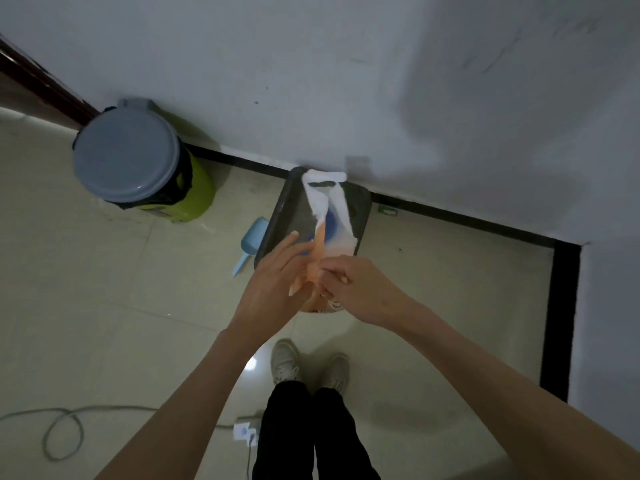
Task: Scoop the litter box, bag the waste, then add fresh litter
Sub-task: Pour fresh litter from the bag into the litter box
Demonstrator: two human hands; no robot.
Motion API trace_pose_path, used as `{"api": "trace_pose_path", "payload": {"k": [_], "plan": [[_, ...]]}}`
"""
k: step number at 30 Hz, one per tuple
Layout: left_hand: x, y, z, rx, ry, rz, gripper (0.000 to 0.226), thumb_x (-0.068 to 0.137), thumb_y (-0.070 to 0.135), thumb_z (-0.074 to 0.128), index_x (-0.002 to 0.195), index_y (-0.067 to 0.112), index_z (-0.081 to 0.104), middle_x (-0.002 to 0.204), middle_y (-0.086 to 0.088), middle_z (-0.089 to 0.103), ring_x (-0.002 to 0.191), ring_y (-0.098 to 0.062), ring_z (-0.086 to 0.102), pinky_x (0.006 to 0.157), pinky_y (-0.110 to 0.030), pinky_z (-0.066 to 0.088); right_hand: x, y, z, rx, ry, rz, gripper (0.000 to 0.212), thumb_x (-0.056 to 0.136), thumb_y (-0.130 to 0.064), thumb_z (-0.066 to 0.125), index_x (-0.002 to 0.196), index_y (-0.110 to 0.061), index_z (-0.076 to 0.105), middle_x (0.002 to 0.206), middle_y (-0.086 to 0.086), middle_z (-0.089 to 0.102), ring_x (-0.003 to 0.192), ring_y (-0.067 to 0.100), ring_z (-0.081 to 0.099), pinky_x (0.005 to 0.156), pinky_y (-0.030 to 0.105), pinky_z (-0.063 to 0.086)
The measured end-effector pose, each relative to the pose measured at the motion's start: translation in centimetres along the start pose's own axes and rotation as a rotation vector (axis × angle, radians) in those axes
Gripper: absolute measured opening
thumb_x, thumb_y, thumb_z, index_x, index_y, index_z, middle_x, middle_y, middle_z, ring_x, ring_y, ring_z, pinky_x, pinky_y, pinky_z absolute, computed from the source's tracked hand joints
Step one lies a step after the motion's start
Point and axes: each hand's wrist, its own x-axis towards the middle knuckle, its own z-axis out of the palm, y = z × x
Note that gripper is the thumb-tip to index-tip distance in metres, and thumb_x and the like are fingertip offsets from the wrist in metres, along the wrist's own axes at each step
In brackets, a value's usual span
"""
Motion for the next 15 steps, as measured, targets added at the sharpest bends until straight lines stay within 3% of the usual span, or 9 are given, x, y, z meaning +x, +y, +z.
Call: {"api": "trace_pose_path", "payload": {"k": [2, 4, 6, 9, 11, 12, 15], "plan": [[0.7, 0.2, -0.8, -0.019, -0.045, 0.049, 0.030, 0.085, 0.035, 0.050, 0.101, 0.014, 0.064, 0.109, -0.004, 0.067, 0.124, -0.016, 0.043, 0.099, -0.035, 0.041, -0.2, 0.6, -0.5, 0.020, 0.058, -0.004, 0.035, 0.097, -0.010, 0.041, 0.066, -0.022, 0.048, 0.073, -0.002, 0.051, 0.068, 0.014, 0.048, 0.066, 0.014, 0.037], [1.3, 0.2, -0.8, 0.003, -0.235, 0.069, 0.040, 0.089, 0.045, 0.042, 0.098, 0.015, 0.066, 0.110, -0.001, 0.067, 0.124, -0.013, 0.046, 0.105, -0.038, 0.038, -0.5, 1.1, -0.8, 0.031, 0.097, -0.019, 0.040, 0.098, -0.011, 0.040, 0.062, -0.028, 0.043, 0.070, -0.006, 0.048, 0.065, 0.007, 0.045, 0.064, 0.012, 0.035], [1.9, 0.5, -1.2, -0.016, -0.324, 0.034, 0.047, 0.085, 0.049, 0.039, 0.105, 0.016, 0.064, 0.116, 0.001, 0.062, 0.119, -0.010, 0.048, 0.100, -0.031, 0.040, -0.6, 1.5, -0.7, 0.023, 0.099, -0.022, 0.035, 0.098, -0.011, 0.040, 0.065, -0.022, 0.046, 0.068, -0.008, 0.045, 0.063, 0.004, 0.043, 0.062, 0.009, 0.035], [2.3, 1.2, -0.9, -0.097, -0.340, -0.060, 0.045, 0.085, 0.039, 0.041, 0.106, 0.004, 0.061, 0.109, -0.007, 0.060, 0.092, -0.010, 0.053, 0.084, -0.031, 0.048, -0.3, 1.9, -0.5, 0.047, 0.163, -0.037, 0.045, 0.096, -0.003, 0.042, 0.057, -0.026, 0.039, 0.059, -0.012, 0.036, 0.053, 0.003, 0.038, 0.058, 0.008, 0.034], [2.6, 1.9, 0.0, -0.123, -0.338, -0.120, 0.035, 0.089, 0.024, 0.044, 0.103, -0.002, 0.061, 0.107, -0.015, 0.060, 0.089, -0.022, 0.060, 0.083, -0.037, 0.052, -0.2, 2.6, -0.2, 0.073, 0.184, -0.027, 0.048, 0.095, -0.001, 0.043, 0.057, -0.030, 0.037, 0.058, -0.013, 0.035, 0.051, 0.001, 0.043, 0.057, 0.008, 0.035], [2.7, 2.2, 0.1, -0.106, -0.414, -0.132, 0.031, 0.092, 0.021, 0.044, 0.107, -0.002, 0.059, 0.111, -0.016, 0.058, 0.093, -0.024, 0.059, 0.086, -0.034, 0.050, -0.2, 3.1, 0.1, 0.068, 0.188, -0.018, 0.047, 0.095, -0.003, 0.044, 0.058, -0.030, 0.037, 0.059, -0.014, 0.035, 0.051, 0.000, 0.043, 0.056, 0.008, 0.034], [2.7, 2.2, -0.1, -0.030, -0.565, -0.139, 0.060, 0.094, 0.052, 0.024, 0.111, 0.005, 0.057, 0.112, 0.000, 0.050, 0.100, -0.015, 0.052, 0.094, -0.030, 0.042, -0.6, 3.8, 0.7, 0.017, 0.185, 0.051, 0.031, 0.095, -0.015, 0.045, 0.064, -0.020, 0.045, 0.064, -0.007, 0.041, 0.059, 0.001, 0.038, 0.062, 0.012, 0.029]]}}
